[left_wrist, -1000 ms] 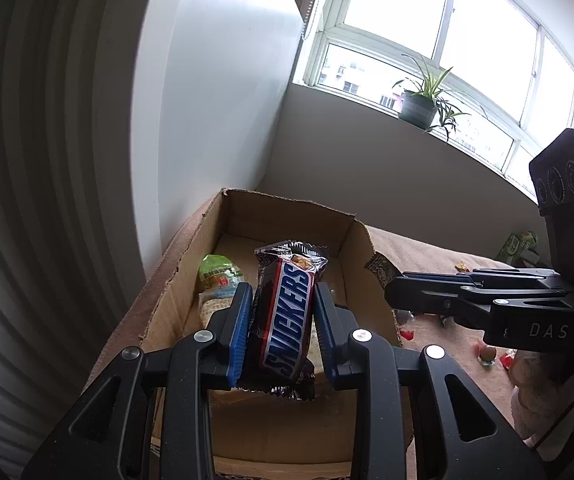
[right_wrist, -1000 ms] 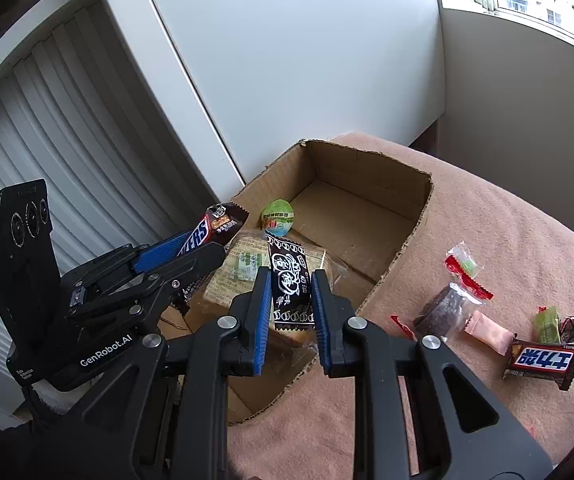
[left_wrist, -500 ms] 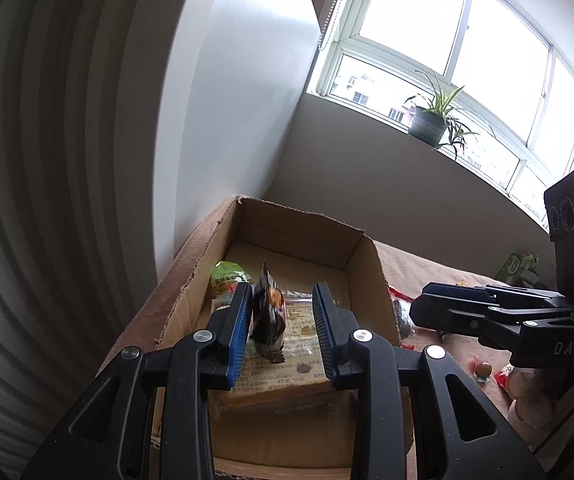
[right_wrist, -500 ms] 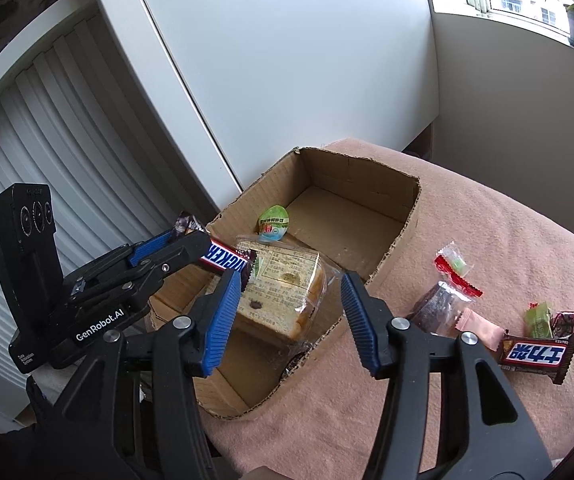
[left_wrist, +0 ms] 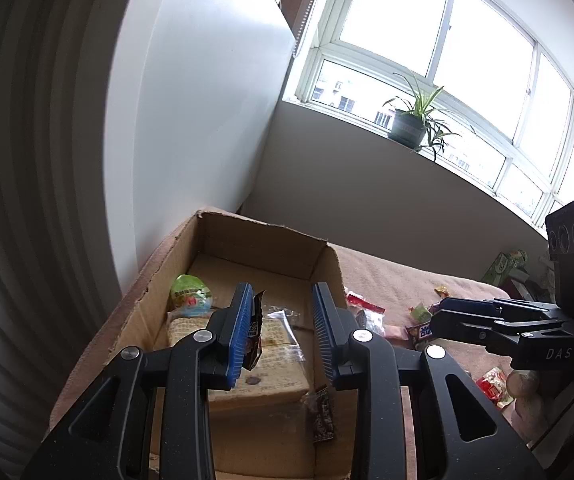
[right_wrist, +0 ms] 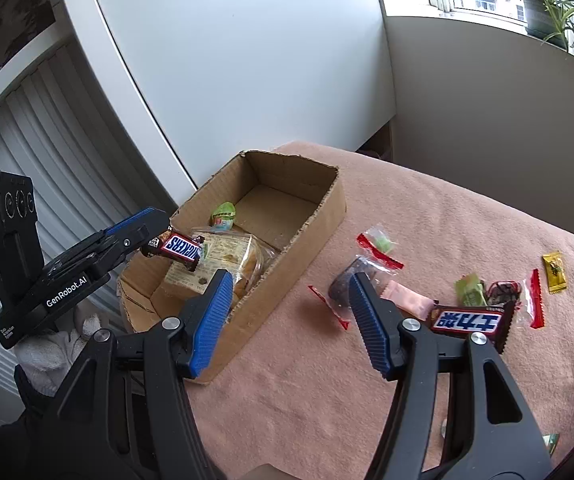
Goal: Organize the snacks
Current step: 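Move both tools back over the remaining snacks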
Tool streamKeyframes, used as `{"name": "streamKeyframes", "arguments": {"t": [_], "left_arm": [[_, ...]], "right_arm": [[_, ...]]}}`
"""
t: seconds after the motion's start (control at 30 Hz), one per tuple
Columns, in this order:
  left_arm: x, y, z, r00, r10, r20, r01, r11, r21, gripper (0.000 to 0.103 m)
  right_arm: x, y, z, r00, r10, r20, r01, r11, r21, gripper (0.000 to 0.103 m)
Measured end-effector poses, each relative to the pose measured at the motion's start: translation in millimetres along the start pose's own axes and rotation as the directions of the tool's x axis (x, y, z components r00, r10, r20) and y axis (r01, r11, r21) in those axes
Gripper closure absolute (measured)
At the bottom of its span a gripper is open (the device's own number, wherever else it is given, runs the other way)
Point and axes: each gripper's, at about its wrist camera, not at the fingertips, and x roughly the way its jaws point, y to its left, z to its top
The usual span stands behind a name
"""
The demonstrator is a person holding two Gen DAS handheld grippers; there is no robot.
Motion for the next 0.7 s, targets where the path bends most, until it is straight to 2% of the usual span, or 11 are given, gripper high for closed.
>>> {"name": "streamKeyframes", "arguments": {"t": [0.4,0.7], "left_arm": [[16.5,-55.2,-5.3,0.995,-0.087,-0.048,0.090,0.993,0.076,0.074],[35.2,-96.1,-14.1,0.982,-0.149,-0.116,0.162,0.980,0.115,0.074]], "right_arm": [[-44.7,-44.6,-21.1,0.998,-0.057,0.020,0.056,0.997,0.050,0.040],[-72.7,-105.7,-55.5,0.993,-0.116,0.002,0.114,0.983,0.141,0.040]]}}
